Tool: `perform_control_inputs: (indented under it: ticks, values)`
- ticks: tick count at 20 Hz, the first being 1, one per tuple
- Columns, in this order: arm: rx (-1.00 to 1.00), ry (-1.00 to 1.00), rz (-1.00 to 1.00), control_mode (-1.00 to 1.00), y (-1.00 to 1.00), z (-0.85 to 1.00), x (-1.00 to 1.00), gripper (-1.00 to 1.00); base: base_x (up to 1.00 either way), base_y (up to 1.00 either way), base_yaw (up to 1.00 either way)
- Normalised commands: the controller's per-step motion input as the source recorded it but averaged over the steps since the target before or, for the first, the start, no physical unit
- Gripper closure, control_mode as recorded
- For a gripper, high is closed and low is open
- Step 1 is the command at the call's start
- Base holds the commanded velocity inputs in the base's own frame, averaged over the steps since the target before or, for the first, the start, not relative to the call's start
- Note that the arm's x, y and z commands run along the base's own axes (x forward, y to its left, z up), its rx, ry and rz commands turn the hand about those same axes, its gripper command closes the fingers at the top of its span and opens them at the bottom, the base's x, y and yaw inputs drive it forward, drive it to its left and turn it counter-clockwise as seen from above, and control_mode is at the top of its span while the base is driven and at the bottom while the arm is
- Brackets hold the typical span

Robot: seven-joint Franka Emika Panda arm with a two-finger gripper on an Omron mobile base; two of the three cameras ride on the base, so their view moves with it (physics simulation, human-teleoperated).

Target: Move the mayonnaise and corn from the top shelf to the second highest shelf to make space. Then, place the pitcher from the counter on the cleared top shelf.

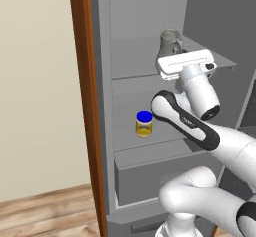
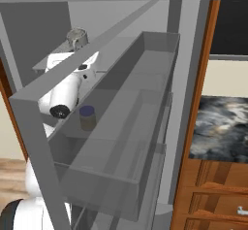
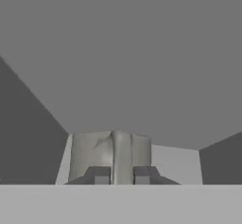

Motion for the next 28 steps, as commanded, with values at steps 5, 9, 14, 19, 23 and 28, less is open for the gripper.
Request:
perform_control_inputs:
  ticks: [5, 9, 14, 19, 23, 28]
  values:
    - [0.1, 0.06, 0.0, -1.0, -0.36, -0.01, 0.62, 1.0, 0.0, 0.0, 0.0]
    - [0.11, 0.0, 0.0, -1.0, -0.13, 0.0, 0.53, 1.0, 0.0, 0.0, 0.0]
    - [0.01, 0.0, 0.0, -1.0, 0.0, 0.0, 0.51, 1.0, 0.0, 0.0, 0.0]
    - [-0.01, -0.01, 0.0, -1.0, 0.11, 0.0, 0.52, 1.0, 0.0, 0.0, 0.0]
    - [-0.05, -0.05, 0.0, -1.0, 0.3, 0.0, 0.45, -1.0, 0.0, 0.0, 0.0]
    - [-0.04, -0.06, 0.0, -1.0, 0.12, 0.0, 0.08, -1.0, 0.0, 0.0, 0.0]
